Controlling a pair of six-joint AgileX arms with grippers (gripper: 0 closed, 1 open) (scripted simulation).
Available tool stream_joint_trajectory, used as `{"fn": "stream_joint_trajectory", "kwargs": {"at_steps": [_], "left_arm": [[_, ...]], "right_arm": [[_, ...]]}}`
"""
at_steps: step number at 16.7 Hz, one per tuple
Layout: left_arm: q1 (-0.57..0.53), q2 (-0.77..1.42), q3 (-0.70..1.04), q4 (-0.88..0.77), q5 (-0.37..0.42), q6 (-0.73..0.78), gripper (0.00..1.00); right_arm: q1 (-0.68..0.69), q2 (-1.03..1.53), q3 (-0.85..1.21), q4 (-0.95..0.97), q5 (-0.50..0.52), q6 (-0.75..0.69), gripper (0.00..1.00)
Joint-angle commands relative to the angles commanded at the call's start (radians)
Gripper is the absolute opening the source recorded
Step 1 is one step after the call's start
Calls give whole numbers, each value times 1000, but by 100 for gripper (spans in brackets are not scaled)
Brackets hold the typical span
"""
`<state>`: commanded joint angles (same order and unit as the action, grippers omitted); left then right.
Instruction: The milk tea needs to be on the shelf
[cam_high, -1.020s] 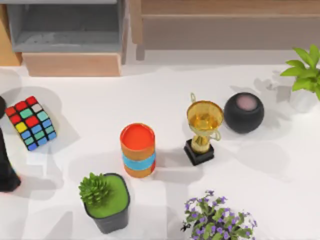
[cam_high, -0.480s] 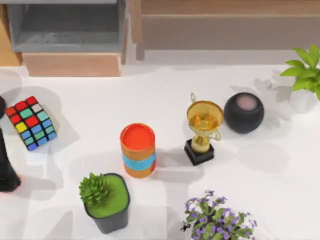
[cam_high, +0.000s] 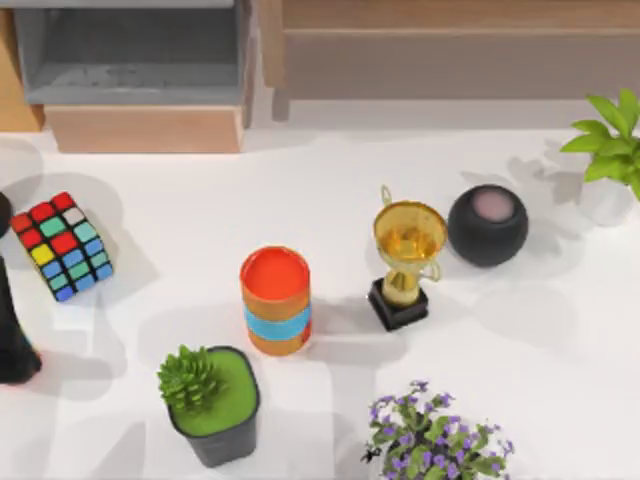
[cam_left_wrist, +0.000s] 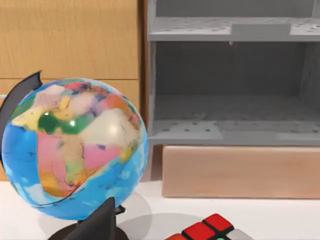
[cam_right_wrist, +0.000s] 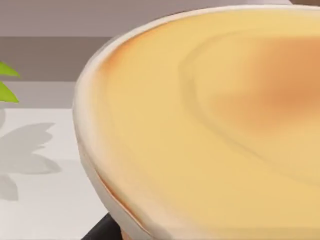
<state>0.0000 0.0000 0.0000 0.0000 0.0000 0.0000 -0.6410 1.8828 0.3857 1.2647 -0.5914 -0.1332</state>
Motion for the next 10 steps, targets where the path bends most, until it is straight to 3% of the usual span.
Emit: {"fn": "stream_joint_trajectory", "kwargs": {"at_steps": [9, 10], "left_arm": [[0, 0, 0, 0, 0, 0, 100], [0, 0, 0, 0, 0, 0, 100]], "right_arm": [[0, 0, 0, 0, 0, 0, 2], [0, 0, 0, 0, 0, 0, 0]]}}
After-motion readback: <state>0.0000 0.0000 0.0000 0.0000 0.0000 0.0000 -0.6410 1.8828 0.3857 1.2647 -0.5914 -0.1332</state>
